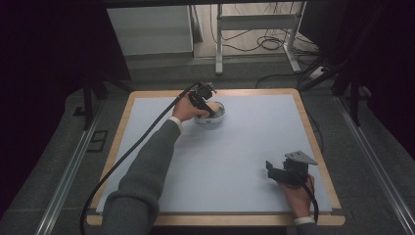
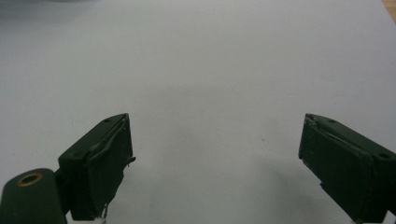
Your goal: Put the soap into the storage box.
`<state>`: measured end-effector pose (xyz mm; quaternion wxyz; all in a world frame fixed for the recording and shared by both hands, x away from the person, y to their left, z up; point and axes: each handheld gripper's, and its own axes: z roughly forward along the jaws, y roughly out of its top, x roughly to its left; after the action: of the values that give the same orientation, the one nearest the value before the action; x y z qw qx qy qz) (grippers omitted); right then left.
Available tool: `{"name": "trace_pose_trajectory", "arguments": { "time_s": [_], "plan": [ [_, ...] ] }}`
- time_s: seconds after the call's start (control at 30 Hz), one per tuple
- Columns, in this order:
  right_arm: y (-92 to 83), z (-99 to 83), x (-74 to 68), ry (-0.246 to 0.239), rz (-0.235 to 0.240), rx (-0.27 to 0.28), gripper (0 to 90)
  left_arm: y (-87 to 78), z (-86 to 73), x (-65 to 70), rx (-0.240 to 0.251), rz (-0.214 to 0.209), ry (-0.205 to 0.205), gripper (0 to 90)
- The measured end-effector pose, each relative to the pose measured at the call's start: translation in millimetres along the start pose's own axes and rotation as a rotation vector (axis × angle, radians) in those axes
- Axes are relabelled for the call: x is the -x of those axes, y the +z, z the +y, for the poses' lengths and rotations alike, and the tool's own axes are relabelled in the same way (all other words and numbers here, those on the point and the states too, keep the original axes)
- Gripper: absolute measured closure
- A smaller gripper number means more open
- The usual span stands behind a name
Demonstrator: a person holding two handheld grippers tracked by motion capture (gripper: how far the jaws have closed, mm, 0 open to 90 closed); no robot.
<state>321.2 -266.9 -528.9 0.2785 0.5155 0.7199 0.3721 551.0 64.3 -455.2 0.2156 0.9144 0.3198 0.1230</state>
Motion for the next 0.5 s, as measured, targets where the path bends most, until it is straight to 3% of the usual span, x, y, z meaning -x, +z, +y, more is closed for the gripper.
{"name": "trace_pose_trajectory", "arguments": {
  "time_s": [0.23,0.3,0.5],
  "plan": [
    [-0.3,-0.1,0.3,0.004,0.002,0.002,9.9,10.5,-1.7,0.7,-0.013,-0.008,0.003,32.1],
    [-0.4,-0.1,0.3,0.006,0.002,0.001,9.9,6.0,-1.9,2.5,0.027,-0.027,-0.014,29.2],
    [-0.2,-0.2,-0.1,-0.001,-0.003,0.004,9.9,-8.1,-2.7,9.5,0.031,-0.006,0.003,27.4]
  ]
}}
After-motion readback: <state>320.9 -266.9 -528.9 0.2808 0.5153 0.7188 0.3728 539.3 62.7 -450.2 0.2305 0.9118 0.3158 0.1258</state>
